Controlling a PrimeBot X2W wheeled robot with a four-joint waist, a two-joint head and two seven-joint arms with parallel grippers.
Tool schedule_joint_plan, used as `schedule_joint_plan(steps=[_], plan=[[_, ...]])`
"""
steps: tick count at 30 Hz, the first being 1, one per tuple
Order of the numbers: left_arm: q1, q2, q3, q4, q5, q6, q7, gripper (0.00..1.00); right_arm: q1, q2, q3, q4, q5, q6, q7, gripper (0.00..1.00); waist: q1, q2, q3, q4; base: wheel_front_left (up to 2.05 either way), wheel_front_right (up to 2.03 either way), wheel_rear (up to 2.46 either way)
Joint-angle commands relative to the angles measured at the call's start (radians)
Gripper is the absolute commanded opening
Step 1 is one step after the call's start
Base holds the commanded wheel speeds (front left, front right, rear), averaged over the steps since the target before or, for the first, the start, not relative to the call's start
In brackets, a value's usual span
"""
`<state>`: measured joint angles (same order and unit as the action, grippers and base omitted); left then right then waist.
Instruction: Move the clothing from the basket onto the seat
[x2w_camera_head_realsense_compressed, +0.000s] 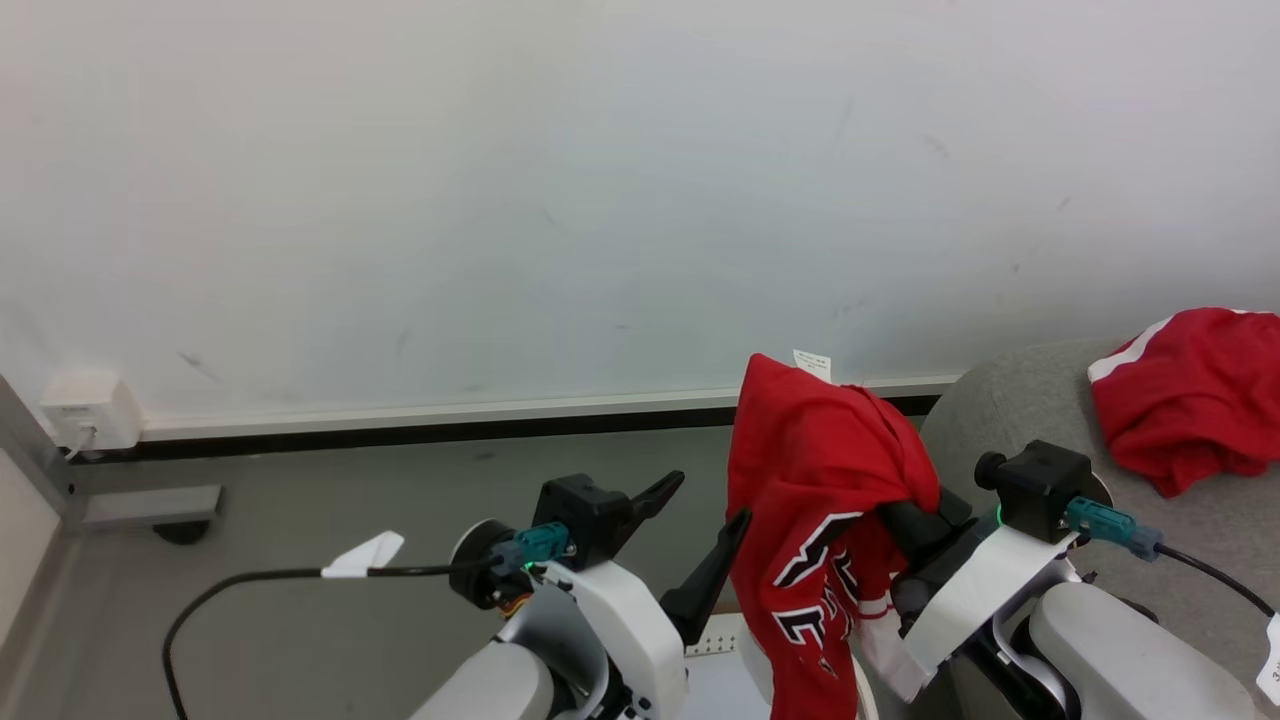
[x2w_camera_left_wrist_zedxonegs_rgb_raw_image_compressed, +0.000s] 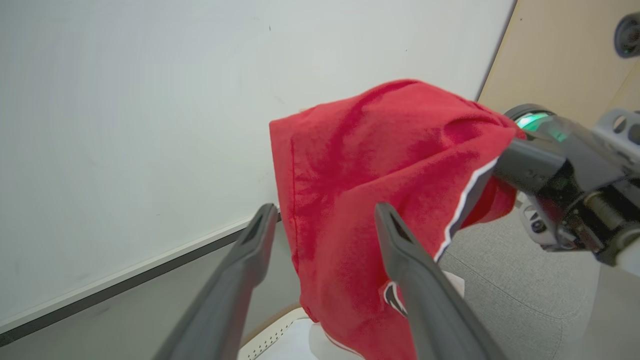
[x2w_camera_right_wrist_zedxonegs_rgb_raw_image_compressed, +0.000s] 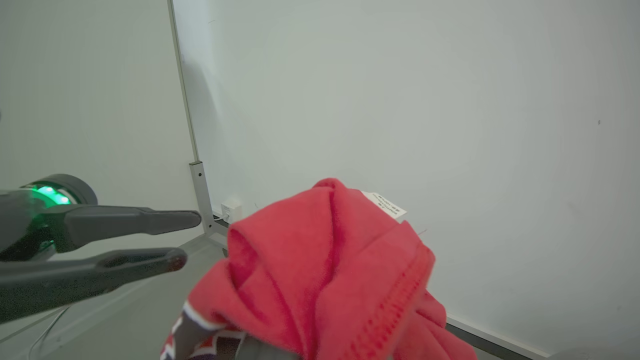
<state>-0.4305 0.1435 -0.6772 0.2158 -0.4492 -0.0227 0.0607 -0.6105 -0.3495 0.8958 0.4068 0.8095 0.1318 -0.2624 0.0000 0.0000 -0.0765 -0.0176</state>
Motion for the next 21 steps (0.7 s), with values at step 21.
schedule_joint_plan(steps=[21], plan=[[-0.007,-0.008,-0.016,0.016,-0.014,0.005,-0.025,1.0,-0.007,-0.034,-0.047,-0.011,-0.022,-0.002,-0.003,0.0,0.0,0.0,0.029,-0.213,0.0,0.0,0.0]])
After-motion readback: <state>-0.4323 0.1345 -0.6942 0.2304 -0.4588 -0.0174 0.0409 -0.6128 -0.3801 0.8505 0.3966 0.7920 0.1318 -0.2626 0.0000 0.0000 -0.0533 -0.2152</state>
